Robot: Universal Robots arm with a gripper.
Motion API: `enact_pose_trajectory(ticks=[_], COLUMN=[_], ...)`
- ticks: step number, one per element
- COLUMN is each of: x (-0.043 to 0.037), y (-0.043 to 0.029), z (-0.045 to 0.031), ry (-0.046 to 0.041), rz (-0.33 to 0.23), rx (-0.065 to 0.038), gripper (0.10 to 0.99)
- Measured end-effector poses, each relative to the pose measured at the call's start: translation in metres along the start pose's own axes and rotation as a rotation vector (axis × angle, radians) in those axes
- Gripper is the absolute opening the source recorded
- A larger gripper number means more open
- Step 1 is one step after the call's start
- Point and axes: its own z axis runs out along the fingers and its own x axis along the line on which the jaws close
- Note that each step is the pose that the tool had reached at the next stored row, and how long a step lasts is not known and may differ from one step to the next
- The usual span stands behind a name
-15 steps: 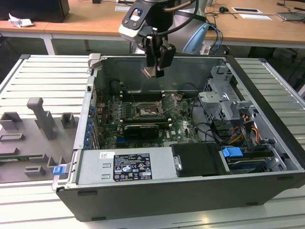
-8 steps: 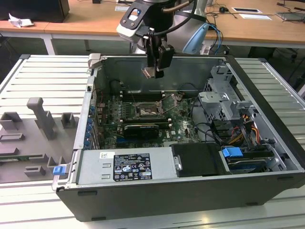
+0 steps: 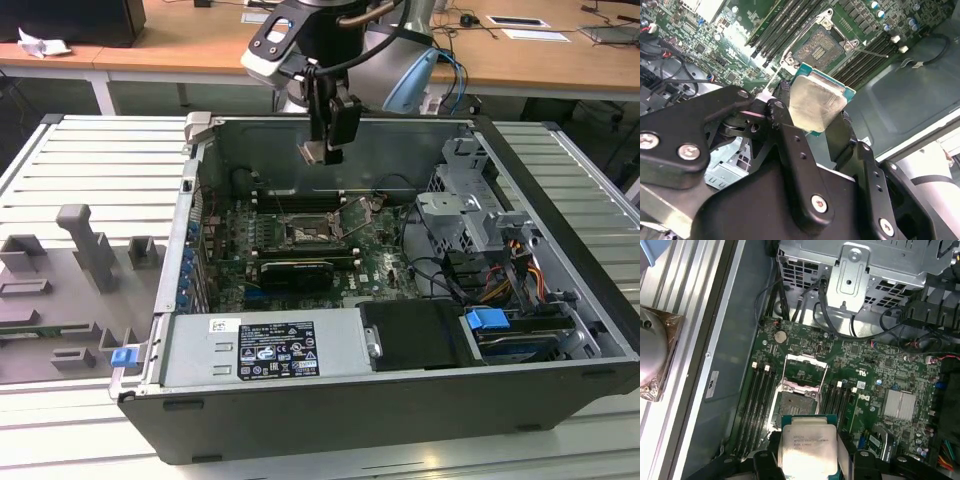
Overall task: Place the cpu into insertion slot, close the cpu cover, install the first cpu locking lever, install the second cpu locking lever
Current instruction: 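Place the cpu into insertion slot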
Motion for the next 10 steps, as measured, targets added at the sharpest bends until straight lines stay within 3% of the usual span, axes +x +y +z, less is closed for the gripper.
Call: enact_pose_trajectory(ticks=[10], x=[0.0], y=[-0.0003], z=[0.0033], ry=[-0.0118], rz=[0.137], rx=[-0.002], gripper=[0.529])
